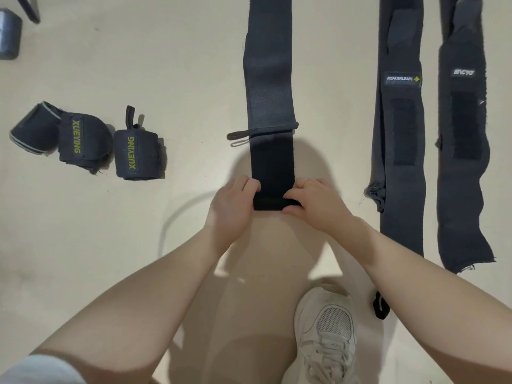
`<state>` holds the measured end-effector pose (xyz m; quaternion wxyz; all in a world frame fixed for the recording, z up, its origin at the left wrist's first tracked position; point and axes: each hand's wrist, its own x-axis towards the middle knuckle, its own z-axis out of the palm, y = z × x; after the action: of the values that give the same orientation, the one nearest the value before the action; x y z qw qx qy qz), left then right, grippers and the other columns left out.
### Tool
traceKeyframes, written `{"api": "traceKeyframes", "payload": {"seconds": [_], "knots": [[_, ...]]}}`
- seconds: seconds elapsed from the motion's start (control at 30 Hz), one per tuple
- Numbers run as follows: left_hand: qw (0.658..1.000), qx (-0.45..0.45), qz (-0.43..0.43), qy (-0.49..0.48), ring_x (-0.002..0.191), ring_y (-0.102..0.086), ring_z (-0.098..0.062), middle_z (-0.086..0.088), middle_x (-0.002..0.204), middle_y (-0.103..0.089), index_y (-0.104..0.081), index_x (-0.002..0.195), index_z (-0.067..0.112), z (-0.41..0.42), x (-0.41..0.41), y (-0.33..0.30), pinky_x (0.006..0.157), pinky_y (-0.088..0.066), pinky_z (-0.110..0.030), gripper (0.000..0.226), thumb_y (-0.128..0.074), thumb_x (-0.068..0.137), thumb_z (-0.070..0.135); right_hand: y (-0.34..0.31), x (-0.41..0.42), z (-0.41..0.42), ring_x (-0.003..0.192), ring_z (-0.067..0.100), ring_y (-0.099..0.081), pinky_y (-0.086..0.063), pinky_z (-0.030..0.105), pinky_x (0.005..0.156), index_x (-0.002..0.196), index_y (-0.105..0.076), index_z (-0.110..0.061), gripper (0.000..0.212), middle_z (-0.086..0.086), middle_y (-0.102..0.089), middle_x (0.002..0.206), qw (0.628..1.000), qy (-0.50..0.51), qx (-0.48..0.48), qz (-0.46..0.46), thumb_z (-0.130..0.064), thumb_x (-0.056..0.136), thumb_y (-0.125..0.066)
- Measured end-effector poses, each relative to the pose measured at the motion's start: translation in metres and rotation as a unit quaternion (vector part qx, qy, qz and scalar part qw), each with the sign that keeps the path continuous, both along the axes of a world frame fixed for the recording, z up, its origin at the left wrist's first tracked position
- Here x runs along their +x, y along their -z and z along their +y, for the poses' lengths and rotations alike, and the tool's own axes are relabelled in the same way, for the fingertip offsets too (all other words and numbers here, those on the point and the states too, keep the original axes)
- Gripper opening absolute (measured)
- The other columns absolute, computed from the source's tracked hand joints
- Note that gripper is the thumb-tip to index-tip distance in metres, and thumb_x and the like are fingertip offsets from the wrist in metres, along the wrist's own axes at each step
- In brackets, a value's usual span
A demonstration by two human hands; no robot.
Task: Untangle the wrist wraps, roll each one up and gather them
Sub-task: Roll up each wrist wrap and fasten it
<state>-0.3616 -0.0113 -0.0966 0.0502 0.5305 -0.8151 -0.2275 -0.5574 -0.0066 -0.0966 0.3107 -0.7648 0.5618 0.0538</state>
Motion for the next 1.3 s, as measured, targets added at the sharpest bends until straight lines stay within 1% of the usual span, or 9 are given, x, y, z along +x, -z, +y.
{"api": "traceKeyframes", "payload": {"seconds": [0.2, 0.4, 0.53, 0.67, 0.8, 0.9, 1.03, 1.2, 1.3], "knots": [[0.994, -0.041, -0.034, 0.099, 0.074, -0.058, -0.023, 0.0, 0.087, -0.062, -0.064, 0.079, 0.014, 0.006, -0.007, 0.001, 0.061, -0.042, -0.029, 0.023, -0.043, 0.084, 0.023, -0.003, 0.003, -0.02, 0.077, 0.02, -0.049, -0.032, 0.028, 0.072, 0.091, -0.049, -0.019, 0.023, -0.008, -0.048, 0.073, 0.996, 0.032, 0.075, -0.043, -0.031, 0.083, -0.067], [0.995, 0.006, -0.059, 0.075, 0.069, -0.06, -0.027, -0.007, 0.084, -0.061, -0.066, 0.098, 0.009, 0.002, -0.012, 0.004, 0.047, -0.043, -0.026, 0.038, -0.078, 0.062, 0.004, -0.001, 0.005, -0.022, 0.103, 0.023, -0.05, -0.036, 0.032, 0.086, 0.11, -0.063, -0.01, 0.026, 0.004, -0.05, 0.119, 0.999, -0.022, 0.014, -0.024, -0.028, 0.095, -0.051], [0.995, 0.053, -0.053, 0.062, 0.084, -0.059, -0.031, -0.011, 0.097, -0.061, -0.064, 0.108, 0.005, 0.002, -0.011, 0.0, 0.058, -0.046, -0.031, 0.033, -0.071, 0.075, 0.004, -0.004, 0.006, -0.021, 0.109, 0.022, -0.049, -0.034, 0.032, 0.085, 0.115, -0.061, -0.014, 0.03, 0.002, -0.048, 0.125, 0.997, -0.073, -0.014, 0.007, -0.03, 0.099, -0.042], [0.993, 0.025, -0.076, 0.084, 0.069, -0.063, -0.025, -0.002, 0.081, -0.066, -0.069, 0.092, 0.011, 0.006, -0.007, 0.002, 0.062, -0.05, -0.028, 0.038, -0.083, 0.058, 0.005, -0.007, 0.012, -0.014, 0.11, 0.022, -0.048, -0.034, 0.029, 0.072, 0.119, -0.056, -0.013, 0.032, 0.002, -0.048, 0.127, 0.994, -0.089, -0.038, 0.059, -0.029, 0.102, -0.035], [0.992, 0.022, -0.088, 0.087, 0.066, -0.062, -0.022, 0.001, 0.072, -0.062, -0.066, 0.086, 0.013, 0.006, -0.009, -0.001, 0.059, -0.047, -0.025, 0.034, -0.082, 0.056, 0.006, -0.005, 0.019, -0.005, 0.1, 0.025, -0.051, -0.034, 0.031, 0.066, 0.109, -0.052, -0.011, 0.018, 0.005, -0.055, 0.11, 0.996, -0.019, -0.074, 0.054, -0.022, 0.099, -0.043], [0.991, 0.017, -0.111, 0.078, 0.06, -0.058, -0.02, -0.001, 0.069, -0.057, -0.062, 0.077, 0.012, 0.01, -0.012, -0.005, 0.044, -0.036, -0.021, 0.035, -0.083, 0.05, 0.002, -0.004, 0.019, 0.001, 0.071, 0.031, -0.06, -0.039, 0.03, 0.056, 0.081, -0.062, -0.006, 0.021, 0.011, -0.061, 0.086, 0.995, -0.026, -0.092, 0.03, -0.02, 0.091, -0.049], [0.983, 0.056, -0.161, 0.065, 0.087, -0.054, -0.023, -0.006, 0.097, -0.054, -0.054, 0.094, 0.007, 0.012, -0.026, -0.016, 0.054, -0.032, -0.026, 0.018, -0.06, 0.079, 0.001, 0.002, 0.015, 0.016, 0.066, 0.033, -0.061, -0.051, 0.035, 0.059, 0.073, -0.062, -0.005, 0.006, 0.014, -0.064, 0.083, 0.985, -0.097, -0.122, 0.067, -0.01, 0.073, -0.065], [0.973, 0.079, -0.189, 0.104, 0.098, -0.047, -0.026, -0.01, 0.124, -0.04, -0.051, 0.106, 0.006, -0.001, -0.028, -0.008, 0.068, -0.037, -0.033, 0.018, -0.038, 0.095, 0.005, 0.007, 0.017, 0.023, 0.077, 0.029, -0.064, -0.049, 0.031, 0.066, 0.081, -0.068, -0.008, 0.037, 0.01, -0.065, 0.085, 0.972, -0.124, -0.164, 0.11, -0.007, 0.074, -0.031], [0.987, 0.067, -0.118, 0.086, 0.092, -0.054, -0.031, -0.013, 0.115, -0.049, -0.054, 0.11, 0.001, 0.002, -0.014, 0.0, 0.072, -0.043, -0.036, 0.025, -0.036, 0.095, 0.01, 0.005, 0.014, 0.019, 0.077, 0.024, -0.062, -0.043, 0.029, 0.066, 0.082, -0.07, -0.013, 0.014, 0.006, -0.063, 0.087, 0.971, -0.116, -0.17, 0.123, -0.013, 0.07, -0.063]]}}
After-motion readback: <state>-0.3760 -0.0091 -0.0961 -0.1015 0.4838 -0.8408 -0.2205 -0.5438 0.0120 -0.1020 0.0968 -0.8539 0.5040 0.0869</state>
